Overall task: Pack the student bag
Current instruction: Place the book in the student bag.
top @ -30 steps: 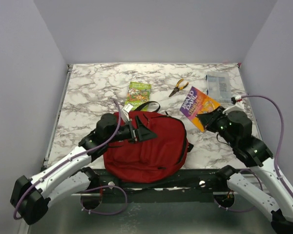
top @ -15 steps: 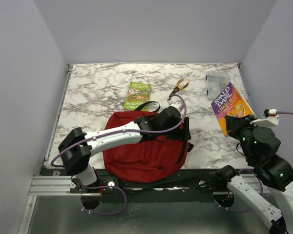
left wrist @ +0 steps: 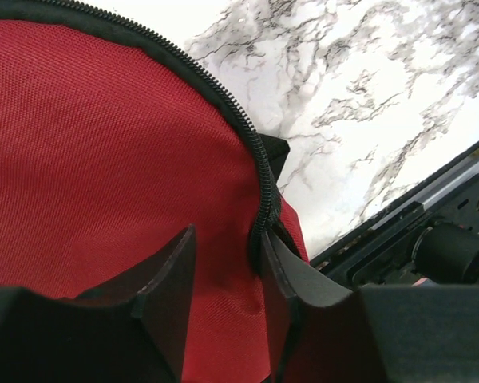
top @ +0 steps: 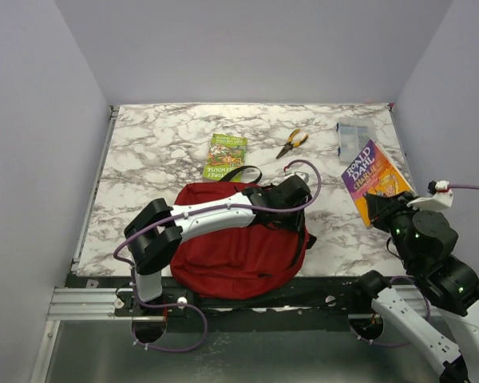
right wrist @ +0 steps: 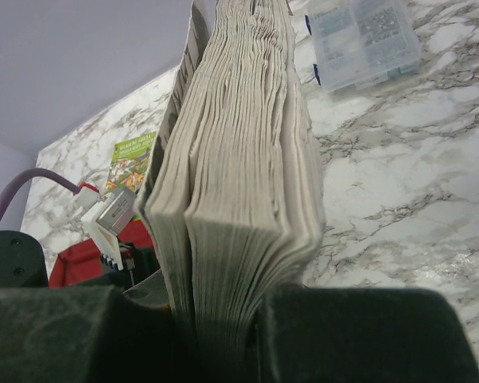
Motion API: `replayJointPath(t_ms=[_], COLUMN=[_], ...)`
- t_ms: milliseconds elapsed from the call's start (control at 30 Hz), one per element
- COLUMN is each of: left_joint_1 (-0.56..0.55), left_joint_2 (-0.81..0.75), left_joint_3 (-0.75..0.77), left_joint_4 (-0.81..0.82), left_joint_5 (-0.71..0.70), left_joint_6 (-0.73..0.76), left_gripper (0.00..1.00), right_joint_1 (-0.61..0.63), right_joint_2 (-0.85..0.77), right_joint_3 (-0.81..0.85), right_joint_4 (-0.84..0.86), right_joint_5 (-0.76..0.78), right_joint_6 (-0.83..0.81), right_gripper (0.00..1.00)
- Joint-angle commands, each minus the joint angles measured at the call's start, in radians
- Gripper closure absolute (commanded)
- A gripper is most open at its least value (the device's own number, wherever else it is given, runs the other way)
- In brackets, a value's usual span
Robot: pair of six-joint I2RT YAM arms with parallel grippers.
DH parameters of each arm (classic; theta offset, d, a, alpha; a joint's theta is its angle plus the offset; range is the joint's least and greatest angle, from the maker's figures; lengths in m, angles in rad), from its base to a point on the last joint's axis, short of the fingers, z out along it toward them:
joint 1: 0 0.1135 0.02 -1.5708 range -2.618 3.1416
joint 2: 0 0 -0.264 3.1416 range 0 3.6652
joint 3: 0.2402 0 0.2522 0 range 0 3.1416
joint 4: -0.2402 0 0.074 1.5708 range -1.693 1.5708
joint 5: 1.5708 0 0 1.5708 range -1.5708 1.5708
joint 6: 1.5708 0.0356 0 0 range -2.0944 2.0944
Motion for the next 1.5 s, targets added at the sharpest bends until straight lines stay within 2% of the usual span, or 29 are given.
replayJointPath(t_ms=[0,67,133,167,233,267,367,600,800,967,1233,1333,1400,1467], left_joint_1=[-0.003,-0.003,-0.002,-0.002,0.000,0.000,0.000,0.001,0.007,0.011,0.019,0.021,0.022,0.023], left_joint_2=[0.013,0.000,0.000,0.001,-0.001,-0.004,-0.048,-0.307,-0.450,-0.528,-0.595,-0.592,-0.586,-0.584], left_joint_3=[0.053,0.053,0.056,0.056,0.060,0.058,0.038,-0.101,-0.164,-0.174,-0.171,-0.164,-0.164,-0.169], left_joint_4=[-0.056,-0.055,-0.050,-0.045,-0.042,-0.039,-0.036,-0.021,0.001,0.002,0.016,0.024,0.025,0.021], left_joint_5=[0.026,0.035,0.049,0.074,0.100,0.103,0.059,-0.153,-0.218,-0.224,-0.212,-0.174,-0.166,-0.169], left_joint_6=[0.042,0.057,0.074,0.085,0.091,0.092,0.120,0.161,0.166,0.177,0.166,0.163,0.154,0.136], left_gripper=[0.56,0.55,0.61,0.68,0.98,1.00,1.00,1.00,1.00,1.00,1.00,1.00,1.00,1.00], right_joint_1=[-0.002,-0.002,-0.002,-0.002,-0.002,-0.002,-0.002,-0.003,-0.002,-0.002,-0.002,-0.002,-0.002,-0.002], right_joint_2=[-0.012,0.001,0.016,0.021,0.031,0.038,0.046,0.132,0.211,0.261,0.293,0.305,0.319,0.300], right_joint_3=[-0.035,-0.039,-0.039,-0.039,-0.032,-0.026,-0.032,-0.040,-0.119,-0.248,-0.330,-0.373,-0.371,-0.333], right_joint_4=[0.054,0.057,0.056,0.057,0.052,0.047,0.051,-0.002,0.112,0.243,0.337,0.410,0.390,0.301], right_joint_5=[-0.047,-0.064,-0.084,-0.097,-0.122,-0.130,-0.149,-0.303,-0.635,-0.862,-0.985,-1.082,-1.133,-1.081], right_joint_6=[-0.029,-0.019,-0.008,-0.002,0.003,0.005,-0.003,0.072,0.161,0.252,0.299,0.318,0.308,0.255], right_gripper=[0.99,0.99,0.99,0.99,1.00,0.99,0.99,0.99,0.99,1.00,0.99,0.99,0.99,0.99])
